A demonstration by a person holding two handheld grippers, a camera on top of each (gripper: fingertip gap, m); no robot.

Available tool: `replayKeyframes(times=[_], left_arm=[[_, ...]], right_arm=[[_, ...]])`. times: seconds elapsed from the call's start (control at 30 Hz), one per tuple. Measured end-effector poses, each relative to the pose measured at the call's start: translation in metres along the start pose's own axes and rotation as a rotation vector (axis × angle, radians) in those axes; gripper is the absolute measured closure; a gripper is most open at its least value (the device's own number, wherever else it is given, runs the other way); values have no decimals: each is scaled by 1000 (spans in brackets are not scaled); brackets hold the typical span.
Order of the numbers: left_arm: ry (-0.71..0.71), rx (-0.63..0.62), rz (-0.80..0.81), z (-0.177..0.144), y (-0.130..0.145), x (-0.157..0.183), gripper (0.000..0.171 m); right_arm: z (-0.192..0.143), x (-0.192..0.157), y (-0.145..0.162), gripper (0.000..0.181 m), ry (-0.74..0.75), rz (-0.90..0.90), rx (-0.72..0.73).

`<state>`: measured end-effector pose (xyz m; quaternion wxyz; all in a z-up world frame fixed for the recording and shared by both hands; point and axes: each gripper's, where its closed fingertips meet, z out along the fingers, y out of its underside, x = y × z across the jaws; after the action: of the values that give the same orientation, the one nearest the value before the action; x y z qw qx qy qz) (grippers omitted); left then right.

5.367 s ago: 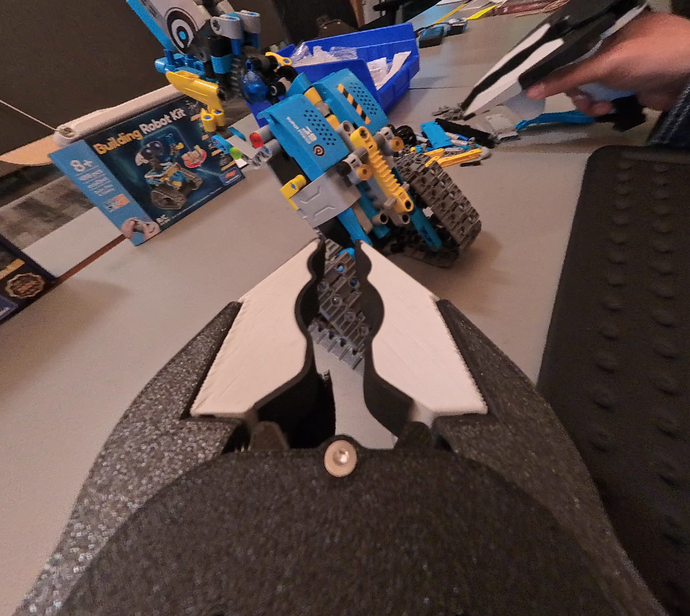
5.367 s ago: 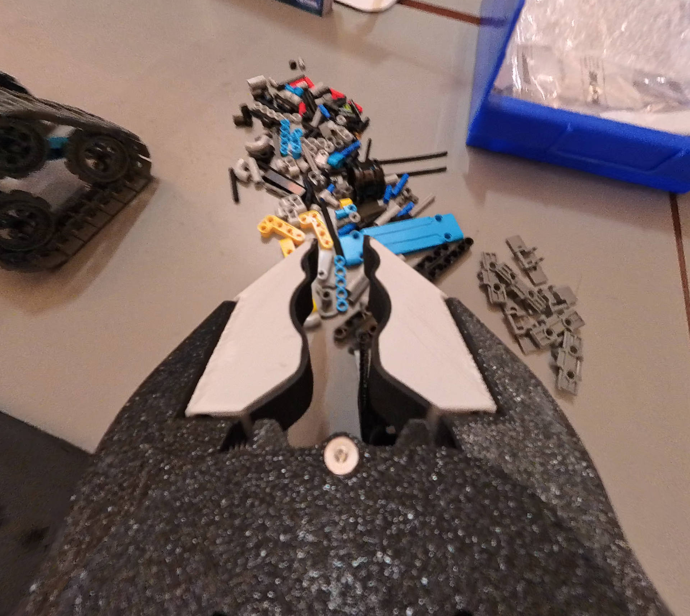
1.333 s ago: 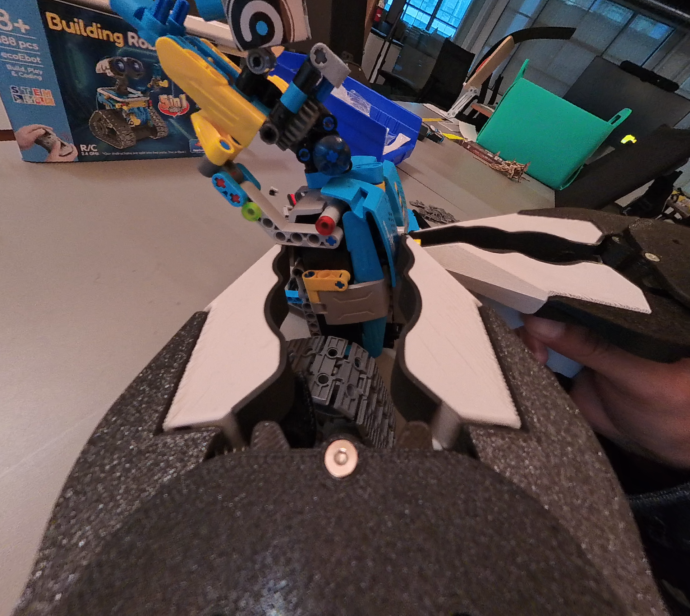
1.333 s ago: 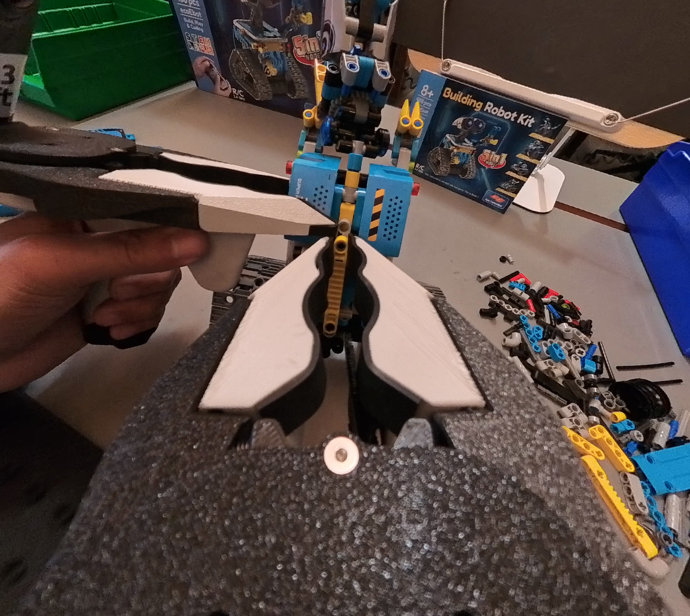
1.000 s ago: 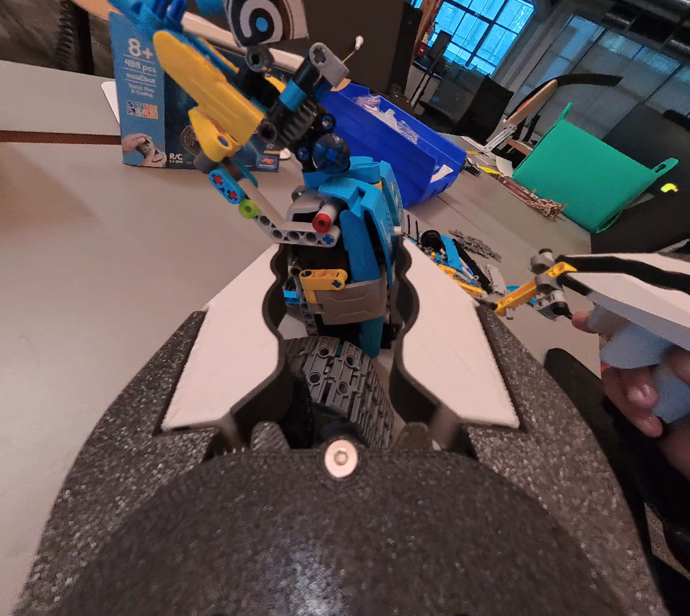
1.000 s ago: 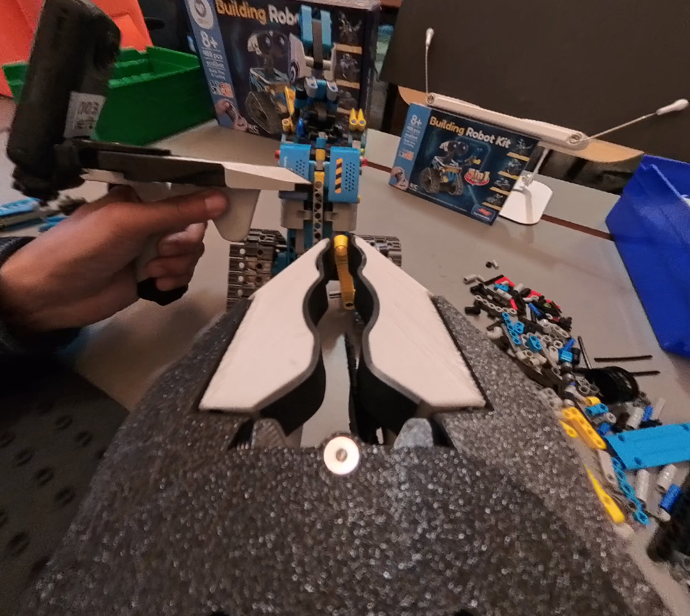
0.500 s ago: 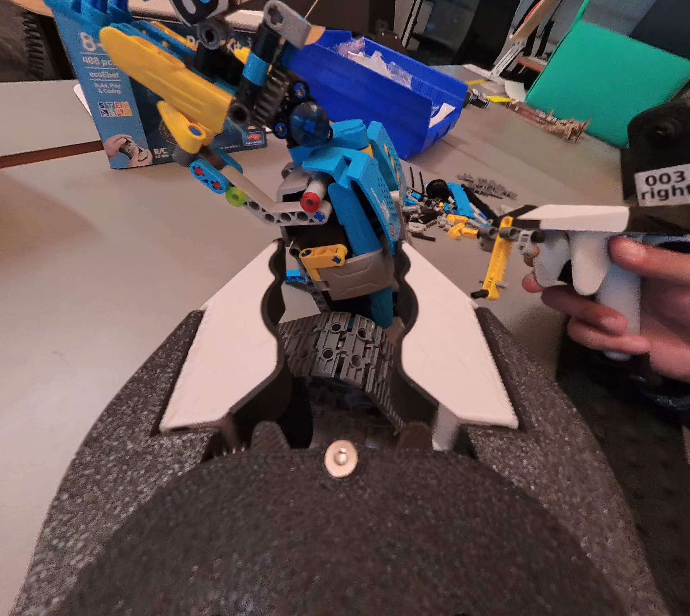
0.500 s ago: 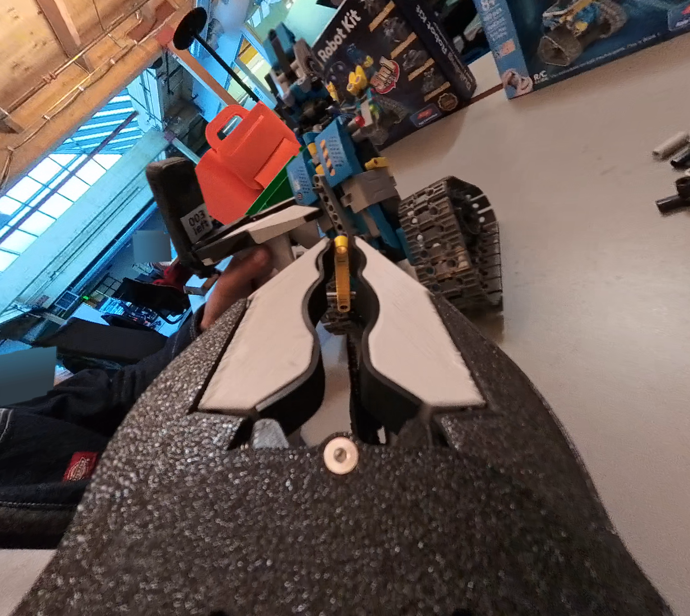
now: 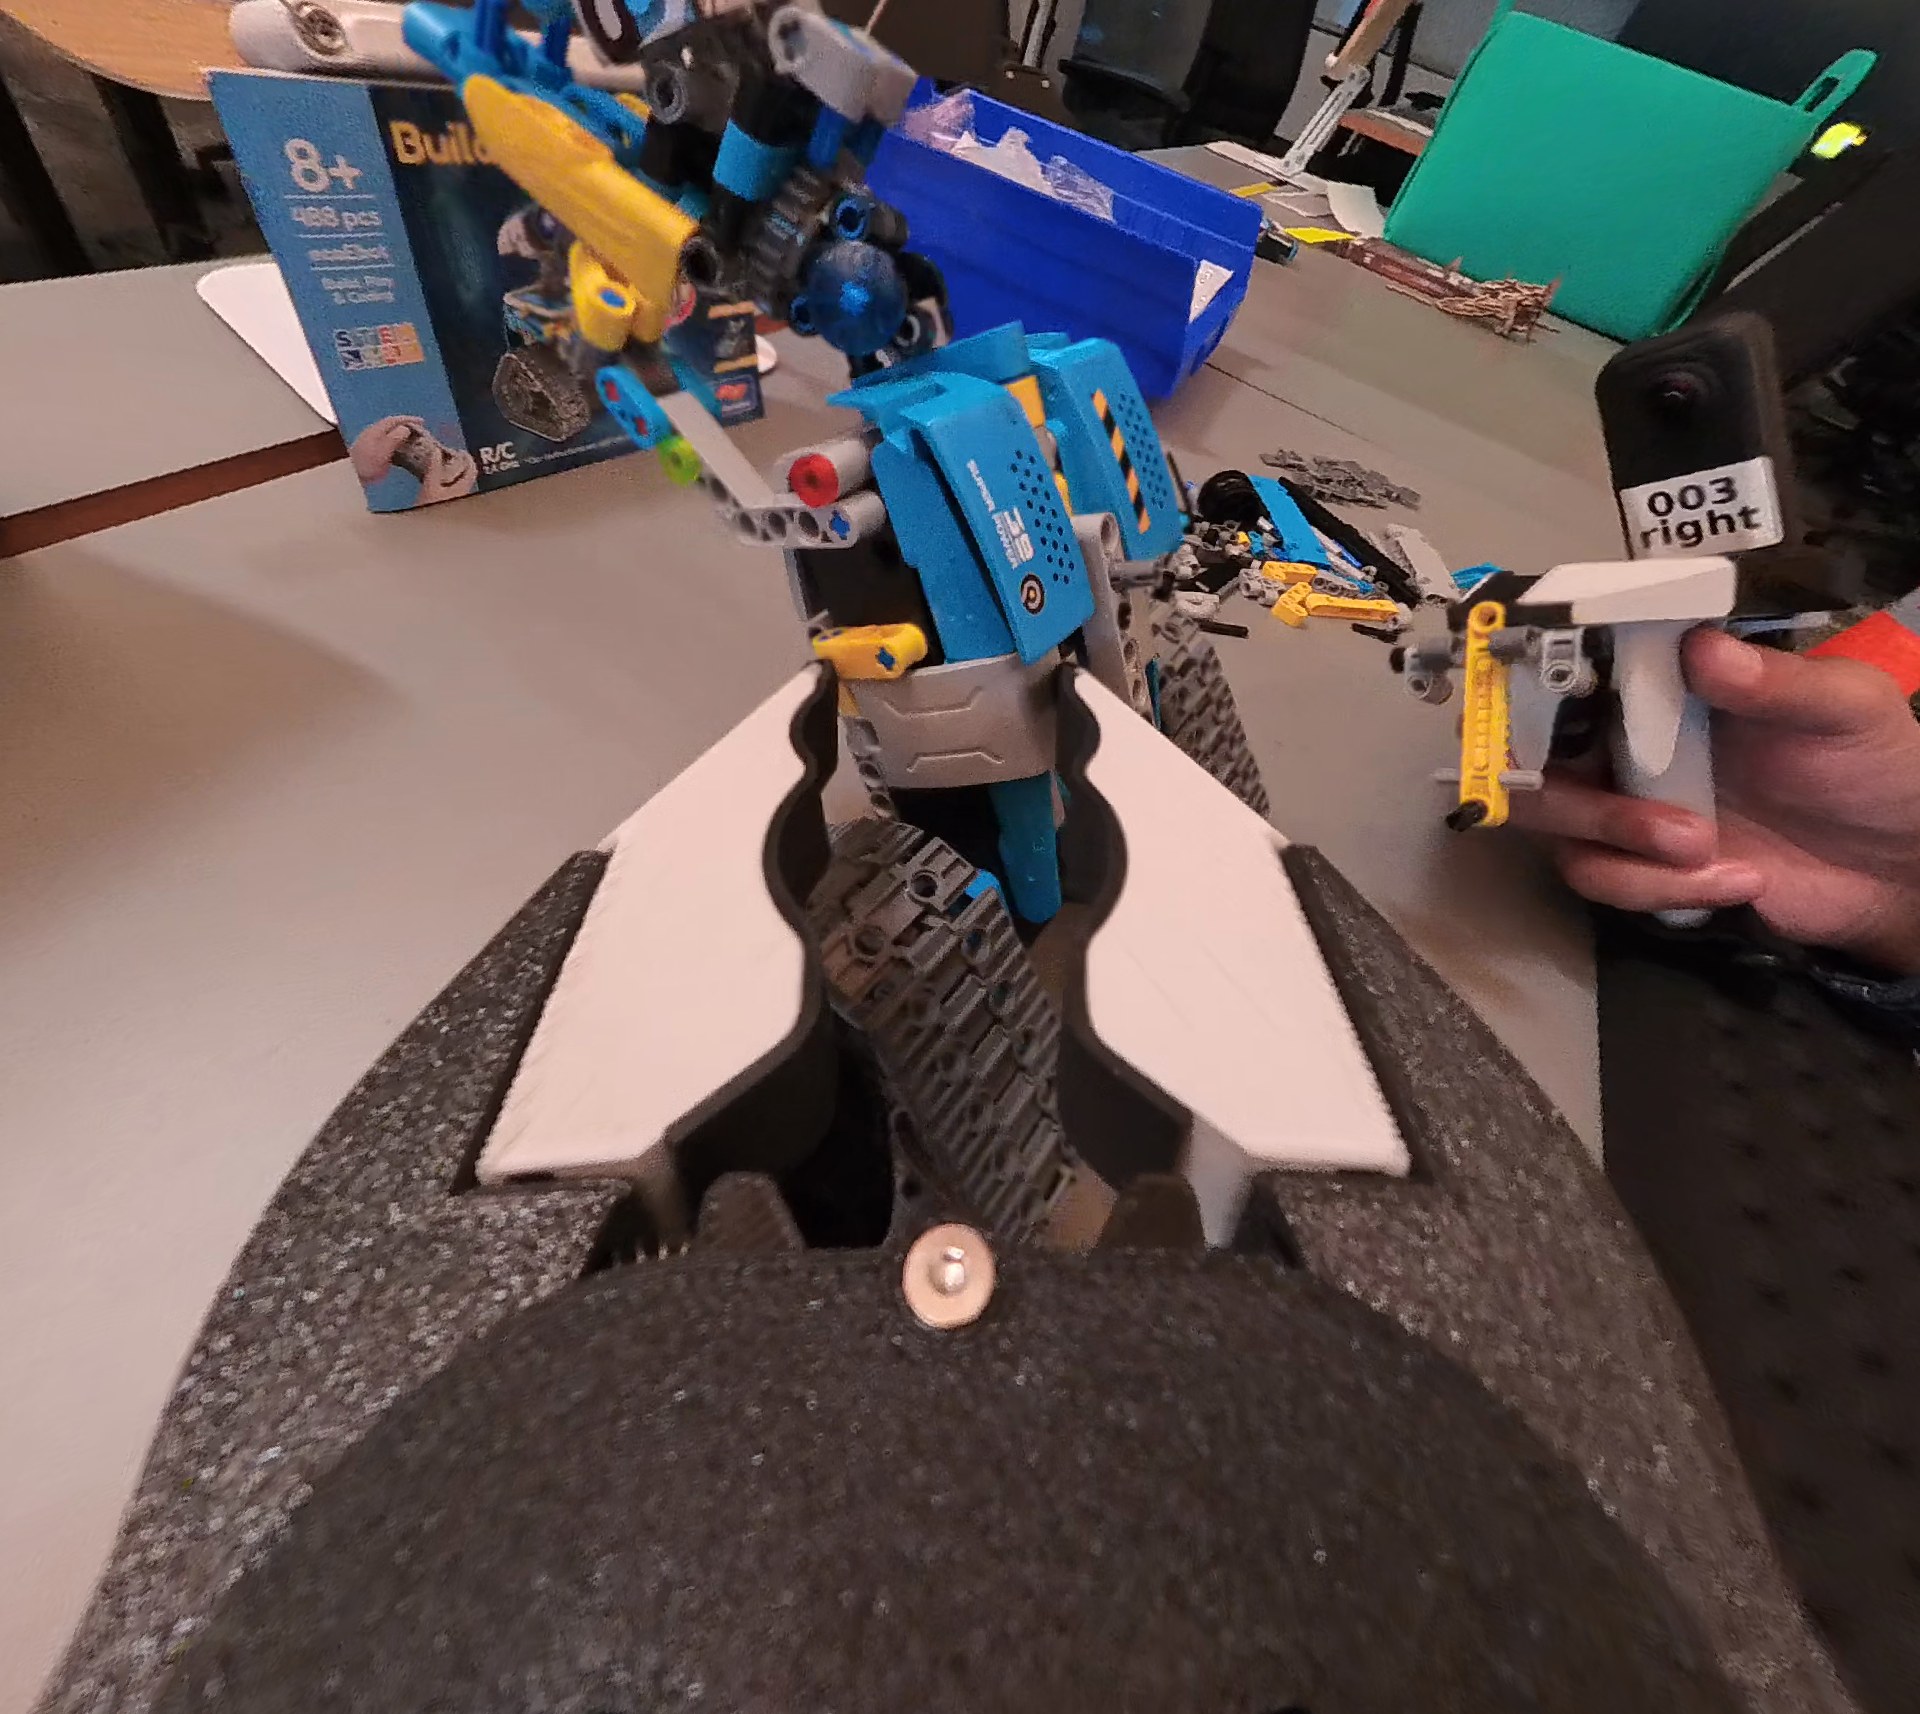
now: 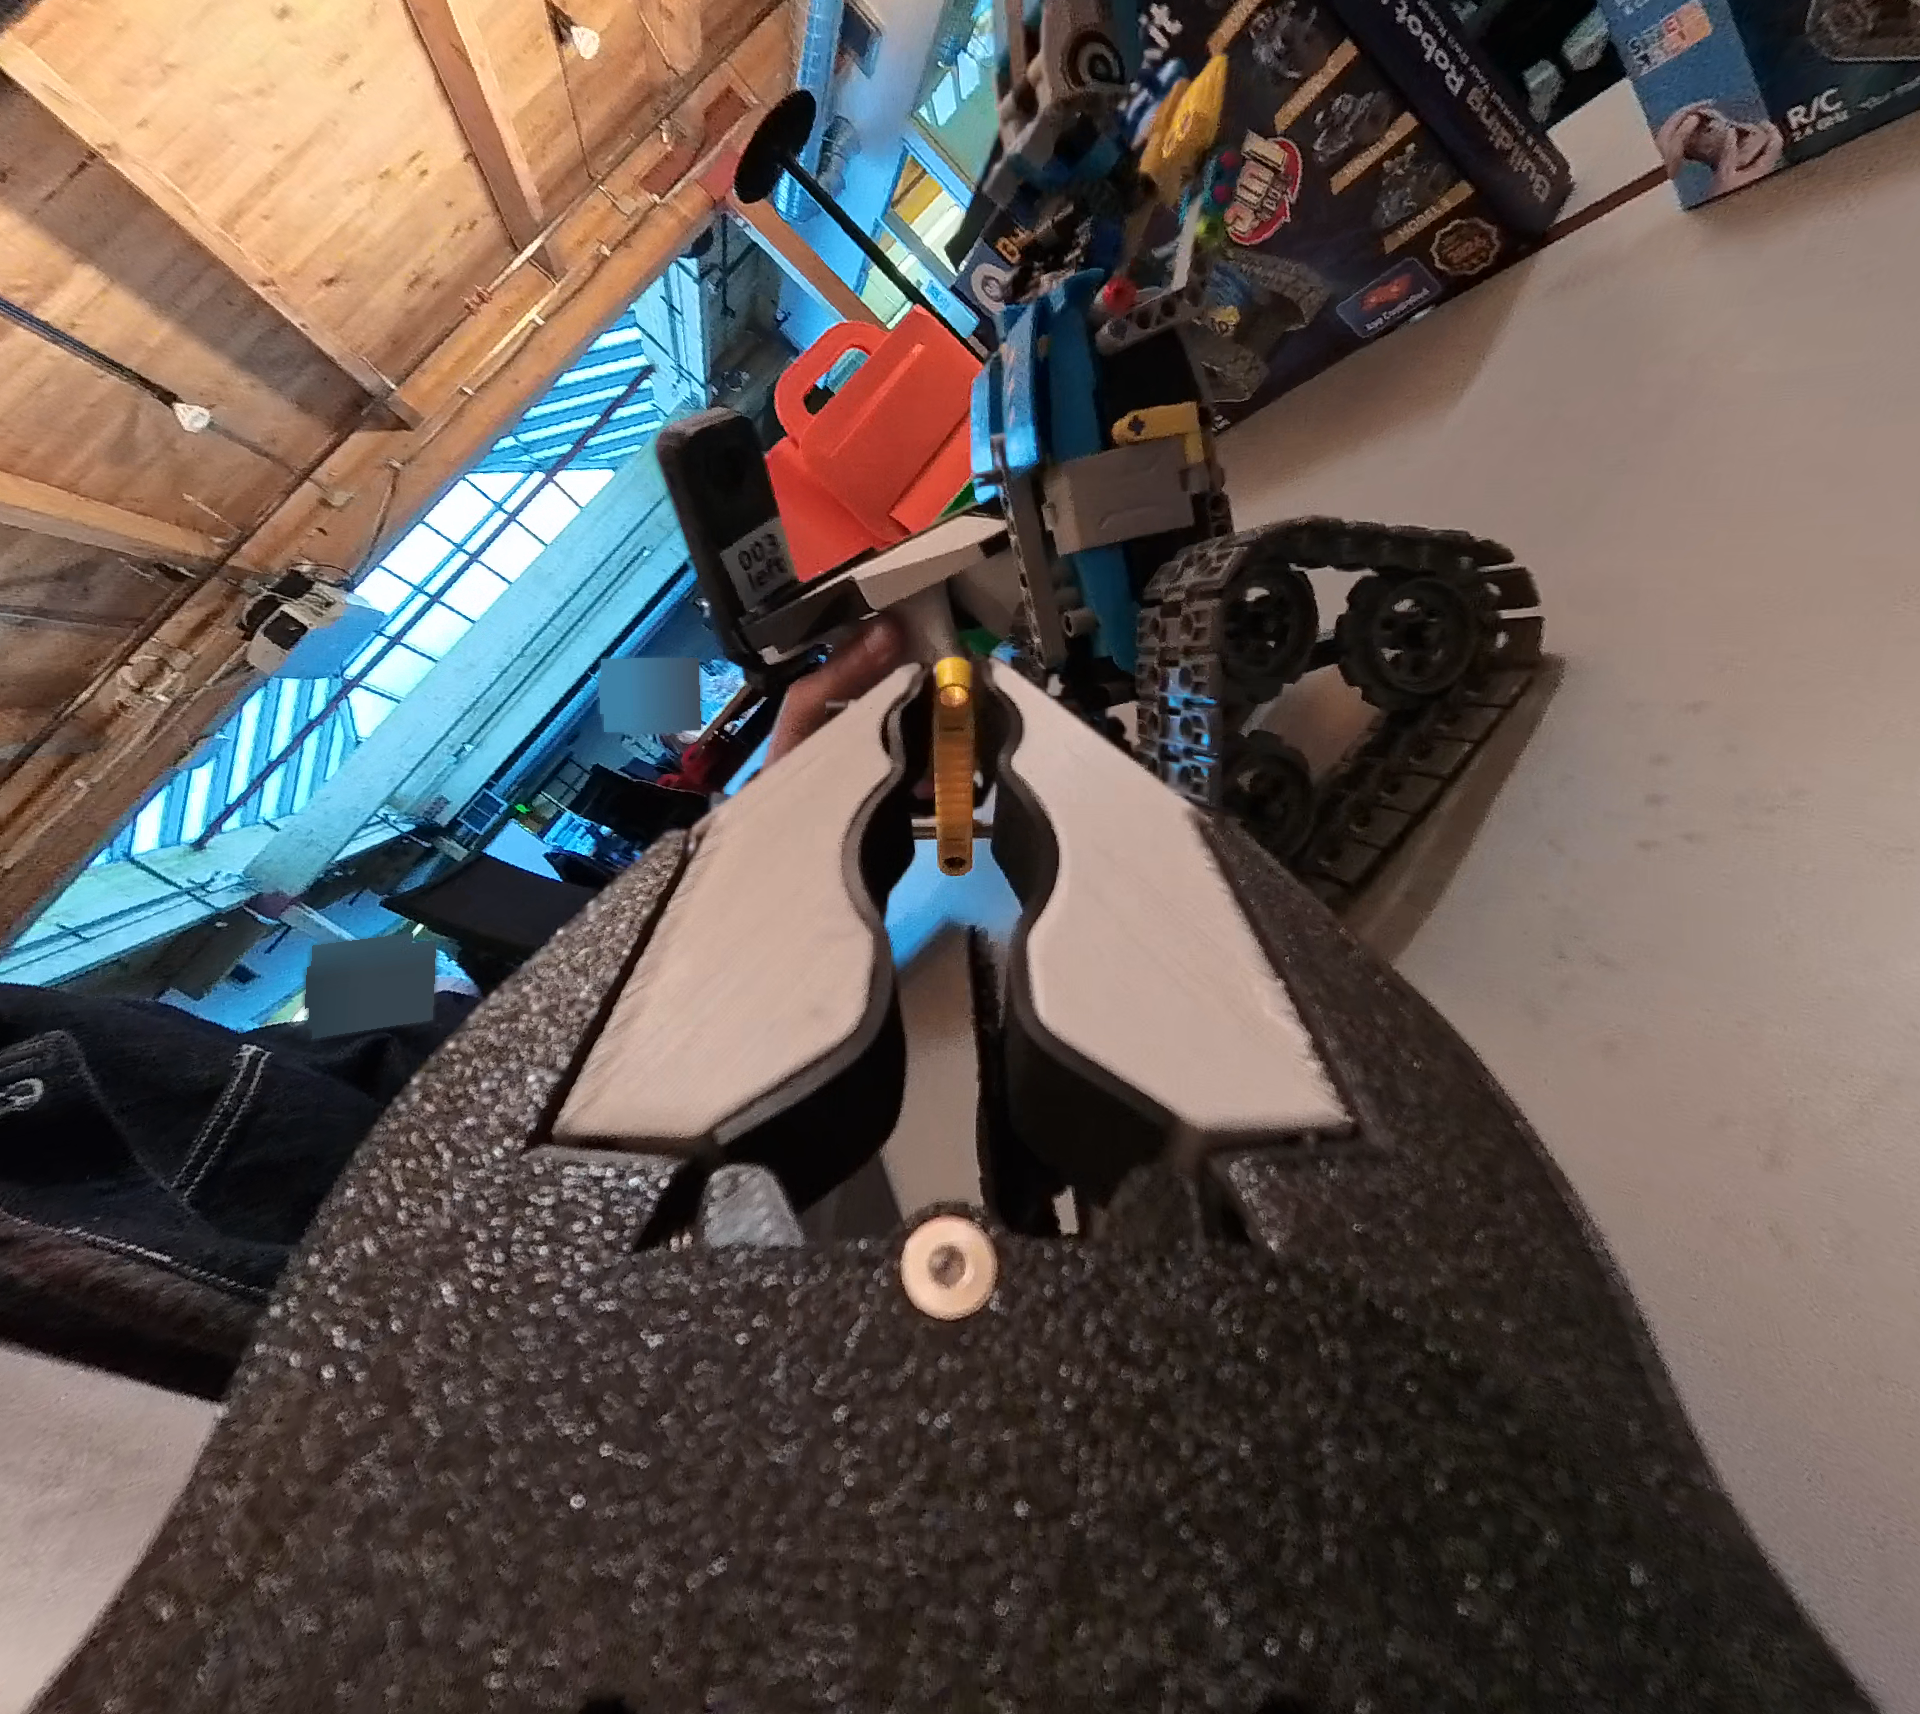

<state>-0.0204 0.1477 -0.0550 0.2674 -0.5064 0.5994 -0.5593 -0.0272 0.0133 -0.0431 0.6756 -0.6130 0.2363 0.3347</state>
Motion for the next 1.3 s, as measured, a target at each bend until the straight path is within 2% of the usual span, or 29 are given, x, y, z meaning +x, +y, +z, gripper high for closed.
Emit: replayKeyframes(times=[0.33, 0.47, 0.6, 0.63, 0.7, 0.77, 0.87, 0.97, 1.0, 1.07, 1.17, 1.3], left_arm=[[-25, -15, -27, -1, 2, -4, 121], [-72, -21, 46, -8, 3, -2, 119], [-116, -36, 208, -14, 5, 10, 119], [-120, -31, 214, -14, 5, 13, 115], [-99, -34, 149, -10, 8, 21, 97], [-136, -79, 77, 1, 16, 16, 90], [-193, -162, 98, 11, 28, 4, 84], [-163, -177, 167, 2, 25, -2, 95], [-164, -182, 204, -4, 23, -8, 113], [-207, -187, 244, -15, 20, -31, 130], [-247, -214, 227, -23, 27, -59, 139], [-233, -177, 196, -24, 23, -62, 143]], right_arm=[[-8, -4, -10, 176, -54, 46, 65], [-9, -3, -11, 176, -53, 52, 71], [-8, -2, -10, 176, -51, 61, 65], [-7, -1, -10, 176, -52, 64, 62], [-6, 0, -9, 176, -51, 68, 59], [-5, 1, -9, 176, -45, 66, 54], [-2, 0, -6, 176, -44, 62, 36], [-3, -1, -5, 176, -51, 61, 36], [-4, -1, -6, 176, -52, 63, 42], [-4, -1, -7, 176, -58, 76, 49], [-3, 0, -7, 176, -60, 86, 43], [-3, -1, -5, 176, -59, 74, 35]])
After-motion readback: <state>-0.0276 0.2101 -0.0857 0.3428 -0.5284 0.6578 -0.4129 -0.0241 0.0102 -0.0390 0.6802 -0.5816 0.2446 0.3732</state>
